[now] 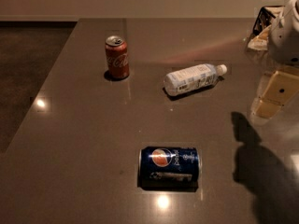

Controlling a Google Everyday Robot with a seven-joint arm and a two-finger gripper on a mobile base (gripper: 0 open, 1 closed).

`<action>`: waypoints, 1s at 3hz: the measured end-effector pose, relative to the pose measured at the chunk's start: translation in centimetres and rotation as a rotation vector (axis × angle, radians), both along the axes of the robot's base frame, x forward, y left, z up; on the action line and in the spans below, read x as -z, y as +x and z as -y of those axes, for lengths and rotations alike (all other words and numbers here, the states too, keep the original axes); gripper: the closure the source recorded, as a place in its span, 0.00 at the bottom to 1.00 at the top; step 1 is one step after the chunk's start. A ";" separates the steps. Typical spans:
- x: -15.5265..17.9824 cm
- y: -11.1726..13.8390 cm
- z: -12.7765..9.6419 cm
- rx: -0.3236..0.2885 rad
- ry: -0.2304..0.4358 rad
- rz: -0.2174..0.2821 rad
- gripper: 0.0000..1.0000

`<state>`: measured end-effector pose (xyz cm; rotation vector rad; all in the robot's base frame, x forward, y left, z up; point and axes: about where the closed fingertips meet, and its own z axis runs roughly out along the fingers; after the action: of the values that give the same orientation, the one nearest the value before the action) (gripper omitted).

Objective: Place pepsi can upright

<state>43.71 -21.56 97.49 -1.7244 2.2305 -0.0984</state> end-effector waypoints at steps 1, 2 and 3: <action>0.7 -0.5 -0.5 -0.003 0.003 0.000 0.00; 1.8 -1.3 -1.2 -0.011 0.006 -0.008 0.00; 3.3 -2.6 -3.1 -0.049 0.024 -0.034 0.00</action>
Offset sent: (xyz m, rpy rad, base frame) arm -0.0239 0.0208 -0.0380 0.0103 0.0365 0.0241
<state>41.14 -18.45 94.19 -1.7790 2.2029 -0.0307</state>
